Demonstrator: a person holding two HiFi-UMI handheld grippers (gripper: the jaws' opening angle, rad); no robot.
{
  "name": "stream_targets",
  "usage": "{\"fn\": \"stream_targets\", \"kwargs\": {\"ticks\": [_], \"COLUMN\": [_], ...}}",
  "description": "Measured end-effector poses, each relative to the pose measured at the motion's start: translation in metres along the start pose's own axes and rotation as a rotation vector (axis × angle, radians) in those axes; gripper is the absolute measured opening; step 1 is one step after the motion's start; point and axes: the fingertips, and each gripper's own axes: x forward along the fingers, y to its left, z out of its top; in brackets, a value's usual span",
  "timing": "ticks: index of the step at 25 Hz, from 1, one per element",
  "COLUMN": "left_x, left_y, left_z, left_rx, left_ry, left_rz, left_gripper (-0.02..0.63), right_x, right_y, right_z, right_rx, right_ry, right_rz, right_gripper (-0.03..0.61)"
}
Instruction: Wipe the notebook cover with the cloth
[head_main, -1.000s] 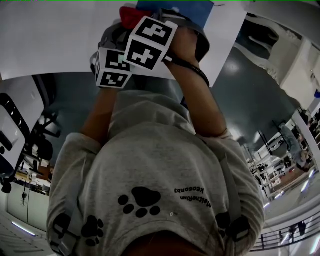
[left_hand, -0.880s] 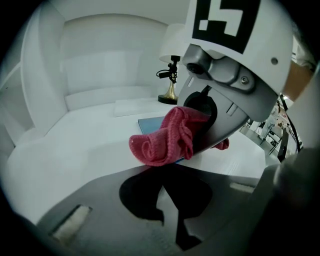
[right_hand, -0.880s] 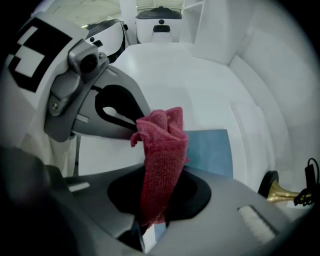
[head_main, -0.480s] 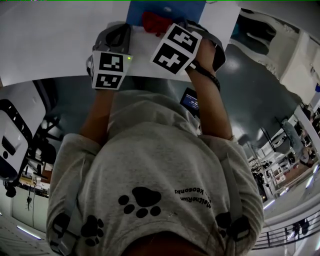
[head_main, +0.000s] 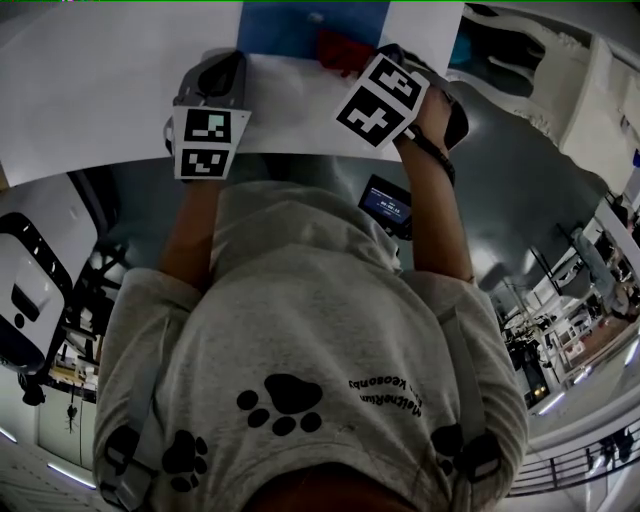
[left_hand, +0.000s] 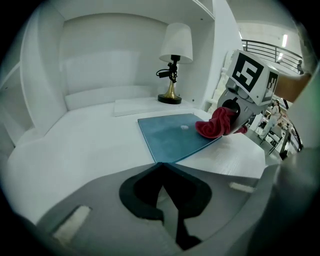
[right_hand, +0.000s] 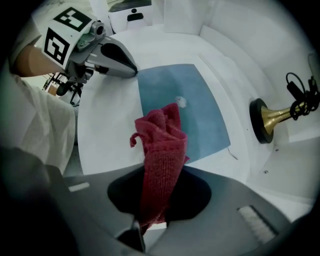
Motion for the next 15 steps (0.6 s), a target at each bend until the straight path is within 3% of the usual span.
{"fn": "stream_targets", "kwargs": {"ticks": [15], "left_x": [0.001], "left_y": [0.002], "left_z": [-0.002], "left_rx": [-0.005], "left_ry": [0.003], "left_rz": [-0.001], "left_gripper": [-0.002], "right_x": [0.014], "right_y": [-0.006], "right_z": [-0.074], "right_rx": [0.142], "right_ry": [0.113], "right_rz": [0.003], "right_gripper": [0.078]}}
